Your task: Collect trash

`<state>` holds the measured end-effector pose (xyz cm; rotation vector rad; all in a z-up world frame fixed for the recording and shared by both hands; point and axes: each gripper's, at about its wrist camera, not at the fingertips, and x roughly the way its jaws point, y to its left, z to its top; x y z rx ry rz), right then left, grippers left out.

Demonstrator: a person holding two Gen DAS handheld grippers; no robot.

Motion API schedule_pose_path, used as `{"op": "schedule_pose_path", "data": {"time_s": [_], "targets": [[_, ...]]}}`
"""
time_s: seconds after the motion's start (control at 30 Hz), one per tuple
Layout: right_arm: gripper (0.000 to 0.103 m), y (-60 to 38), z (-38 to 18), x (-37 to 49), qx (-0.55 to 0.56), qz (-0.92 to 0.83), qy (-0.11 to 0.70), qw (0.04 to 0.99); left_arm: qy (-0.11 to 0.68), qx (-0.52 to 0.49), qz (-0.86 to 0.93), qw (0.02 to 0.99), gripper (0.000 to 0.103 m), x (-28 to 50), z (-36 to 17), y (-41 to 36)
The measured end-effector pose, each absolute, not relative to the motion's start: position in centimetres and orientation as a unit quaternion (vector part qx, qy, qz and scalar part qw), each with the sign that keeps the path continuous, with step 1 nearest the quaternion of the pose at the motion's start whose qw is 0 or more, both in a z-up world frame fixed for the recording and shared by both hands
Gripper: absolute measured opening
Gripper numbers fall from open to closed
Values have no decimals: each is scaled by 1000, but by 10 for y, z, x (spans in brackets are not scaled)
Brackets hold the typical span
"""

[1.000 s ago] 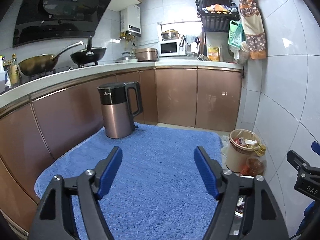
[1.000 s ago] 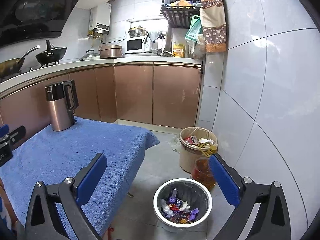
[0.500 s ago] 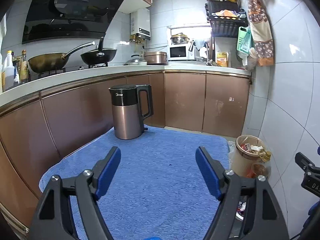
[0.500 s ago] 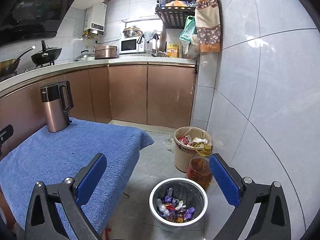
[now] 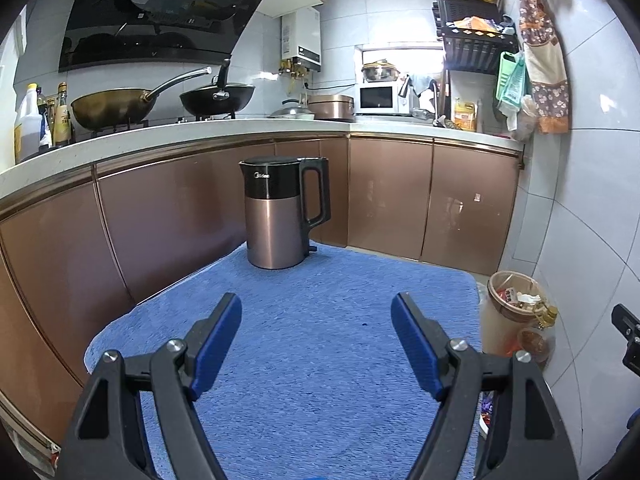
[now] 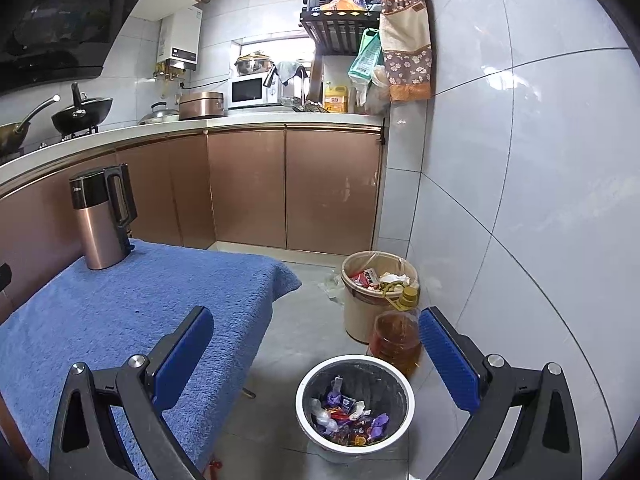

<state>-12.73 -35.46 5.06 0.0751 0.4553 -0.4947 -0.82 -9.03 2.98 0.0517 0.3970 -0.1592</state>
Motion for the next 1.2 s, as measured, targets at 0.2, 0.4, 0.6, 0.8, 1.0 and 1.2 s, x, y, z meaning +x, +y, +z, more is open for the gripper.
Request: {"op": "schedule_pose_path", "data": {"time_s": [0.2,0.4,0.6,0.8,1.0,1.2], "targets": [[103,-358,47,-125,42,-251,228,940,200,24,-72,977,76,-5,25,-86],[103,-359,45,-122,43,-249,231,939,198,25,-70,977,76,-4,24,-84],[103,-358,45,-120,43,-249,232,939,196,25,-69,978,76,-4,24,-81],[103,-358,45,-121,42,-249,231,940,187,26,-63,980,76,-5,25,-79],[103,-359,45,-120,43,-249,231,940,179,31,-57,982,76,-7,27,-78],[103,-357,45,-121,42,-249,228,940,175,34,-54,982,76,-8,28,-78]]}}
